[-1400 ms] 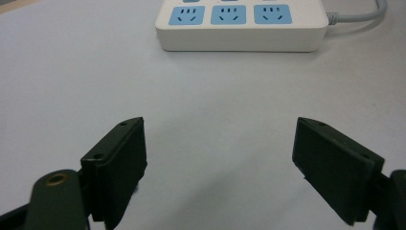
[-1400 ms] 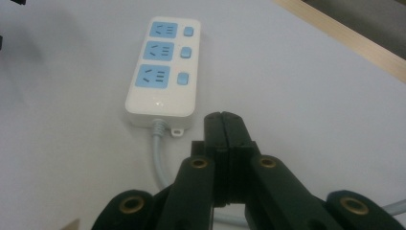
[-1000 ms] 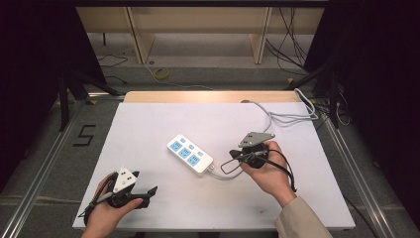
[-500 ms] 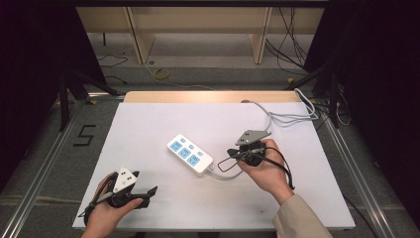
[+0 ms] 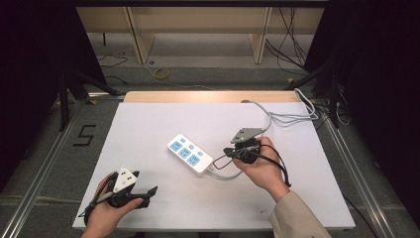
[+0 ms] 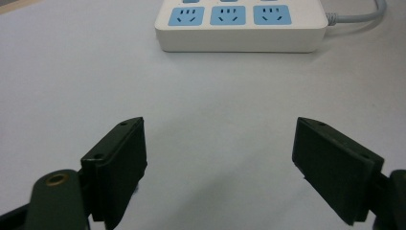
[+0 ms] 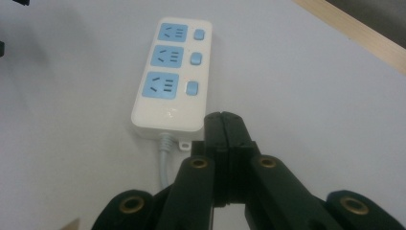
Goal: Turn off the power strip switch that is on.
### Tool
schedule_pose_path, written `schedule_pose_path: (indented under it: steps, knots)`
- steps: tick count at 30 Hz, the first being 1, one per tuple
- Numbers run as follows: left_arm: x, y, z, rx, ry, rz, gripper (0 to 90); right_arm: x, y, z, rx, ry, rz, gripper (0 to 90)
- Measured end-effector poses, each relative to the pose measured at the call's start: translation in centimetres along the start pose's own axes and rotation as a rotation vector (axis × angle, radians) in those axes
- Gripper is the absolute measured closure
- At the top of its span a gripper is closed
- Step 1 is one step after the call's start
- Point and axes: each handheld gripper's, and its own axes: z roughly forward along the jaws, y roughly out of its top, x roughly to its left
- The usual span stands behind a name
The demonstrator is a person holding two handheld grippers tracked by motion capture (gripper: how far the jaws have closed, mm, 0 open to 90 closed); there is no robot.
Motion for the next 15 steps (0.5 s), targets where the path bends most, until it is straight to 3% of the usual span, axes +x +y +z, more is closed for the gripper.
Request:
schedule_pose_path:
  steps: [15]
  knots:
    - [-0.01, 0.01, 0.00, -0.001, -0.002, 0.001, 19.2, 0.06, 0.74, 0.79, 0.019, 0.012, -0.009, 90.0]
